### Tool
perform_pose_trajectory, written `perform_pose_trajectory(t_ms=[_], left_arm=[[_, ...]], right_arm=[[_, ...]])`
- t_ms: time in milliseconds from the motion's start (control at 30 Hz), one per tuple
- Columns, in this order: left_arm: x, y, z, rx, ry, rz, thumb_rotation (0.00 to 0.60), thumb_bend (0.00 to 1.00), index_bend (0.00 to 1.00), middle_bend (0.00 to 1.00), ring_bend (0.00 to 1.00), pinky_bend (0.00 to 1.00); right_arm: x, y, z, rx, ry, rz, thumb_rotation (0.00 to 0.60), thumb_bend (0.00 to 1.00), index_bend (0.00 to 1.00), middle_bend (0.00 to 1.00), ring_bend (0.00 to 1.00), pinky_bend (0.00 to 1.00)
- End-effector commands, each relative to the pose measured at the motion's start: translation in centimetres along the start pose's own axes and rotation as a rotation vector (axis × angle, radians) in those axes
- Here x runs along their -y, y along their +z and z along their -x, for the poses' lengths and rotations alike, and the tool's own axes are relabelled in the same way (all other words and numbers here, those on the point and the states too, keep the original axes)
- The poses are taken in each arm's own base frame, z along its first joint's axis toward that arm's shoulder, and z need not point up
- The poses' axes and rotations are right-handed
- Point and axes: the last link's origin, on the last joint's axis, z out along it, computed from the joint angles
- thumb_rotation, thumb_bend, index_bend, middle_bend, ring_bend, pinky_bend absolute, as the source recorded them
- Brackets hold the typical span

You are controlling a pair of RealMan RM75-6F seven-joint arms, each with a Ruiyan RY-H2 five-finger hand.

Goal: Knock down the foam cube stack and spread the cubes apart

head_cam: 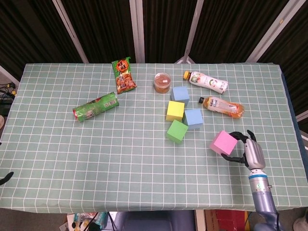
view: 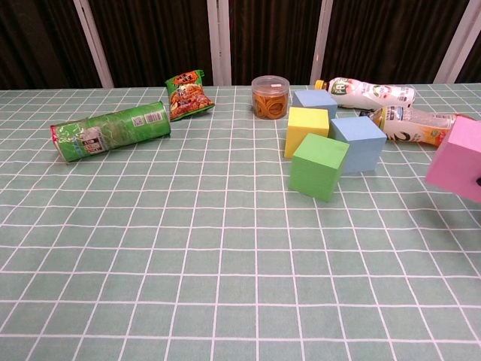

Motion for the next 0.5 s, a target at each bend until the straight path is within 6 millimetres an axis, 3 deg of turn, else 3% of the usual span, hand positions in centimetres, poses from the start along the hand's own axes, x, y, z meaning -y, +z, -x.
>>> perform_pose_trajectory(t_ms=[33, 233, 400, 500], left_arm=[[0.0, 0.0, 0.0, 0.001, 0.001, 0.001, 0.6, 0.15, 0.21, 0.0, 0.0, 0.0], [0.1, 0.0, -0.1, -0.004, -0.003, -0.006, 0.6, 0.15, 0.21, 0.0, 0.0, 0.0], [0.3, 0.0, -0.2, -0.005, -0.006, -0.012, 0.6, 0.15, 0.21, 0.0, 0.0, 0.0], [0.3, 0.0, -0.2, -0.004, -0.003, -0.013, 0.6, 0.15, 0.21, 0.0, 0.0, 0.0]], right_arm=[[-0.2, -0.1, 0.3, 0.022, -0.04, -0.006, 0.6, 0.13, 0.36, 0.48, 0.3, 0.0], [-0.1, 0.5, 1.7, 0.063, -0.154, -0.009, 0.6, 0.13, 0.22, 0.34, 0.22, 0.0], [-0.2, 0.9, 1.5, 0.08, -0.213, 0.023, 0.6, 0.13, 0.07, 0.06, 0.06, 0.0], [0.3, 1.0, 1.1, 0.064, -0.208, 0.018, 0.6, 0.11, 0.01, 0.0, 0.03, 0.0]])
